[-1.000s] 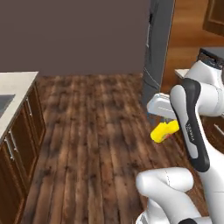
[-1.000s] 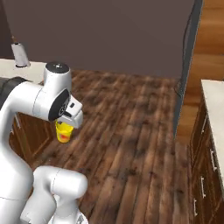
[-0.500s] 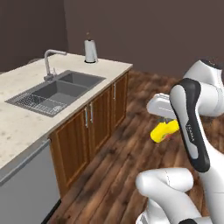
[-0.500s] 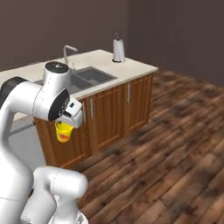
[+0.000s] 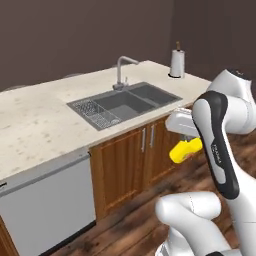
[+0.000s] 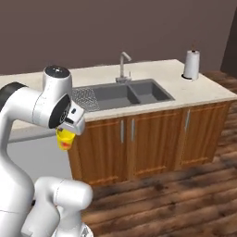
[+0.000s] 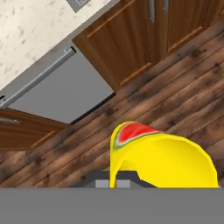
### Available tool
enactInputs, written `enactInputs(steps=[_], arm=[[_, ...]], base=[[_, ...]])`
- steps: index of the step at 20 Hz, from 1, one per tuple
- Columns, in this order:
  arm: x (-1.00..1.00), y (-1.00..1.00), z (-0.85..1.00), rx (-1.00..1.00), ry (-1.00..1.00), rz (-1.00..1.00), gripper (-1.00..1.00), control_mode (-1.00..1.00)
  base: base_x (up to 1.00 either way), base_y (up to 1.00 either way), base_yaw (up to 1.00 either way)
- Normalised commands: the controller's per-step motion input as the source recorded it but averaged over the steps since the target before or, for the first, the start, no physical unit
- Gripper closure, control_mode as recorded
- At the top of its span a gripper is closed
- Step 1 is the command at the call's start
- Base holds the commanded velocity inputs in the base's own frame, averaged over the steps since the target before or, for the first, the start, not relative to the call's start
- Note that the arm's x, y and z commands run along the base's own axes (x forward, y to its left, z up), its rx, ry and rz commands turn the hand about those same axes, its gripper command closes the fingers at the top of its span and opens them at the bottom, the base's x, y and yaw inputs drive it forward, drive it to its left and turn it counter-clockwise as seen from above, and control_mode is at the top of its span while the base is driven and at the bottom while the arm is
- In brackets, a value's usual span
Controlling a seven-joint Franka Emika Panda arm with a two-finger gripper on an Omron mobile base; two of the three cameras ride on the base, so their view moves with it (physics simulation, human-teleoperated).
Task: Pick the cup and bowl from the counter and place them on the counter next to the sink.
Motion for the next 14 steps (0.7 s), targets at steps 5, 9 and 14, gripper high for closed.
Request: enactInputs(steps=[5, 9, 14], arm=[[0.00, 0.00, 0.00, 0.00, 0.00, 0.00, 1.00, 1.00], [0.00, 0.00, 0.00, 0.00, 0.00, 0.00, 1.00, 1.00], [0.00, 0.00, 0.00, 0.00, 0.00, 0.00, 1.00, 1.00]], base=[[0.98, -0.85, 0.42], [0.45, -0.36, 0.50], [0.31, -0.08, 0.57]])
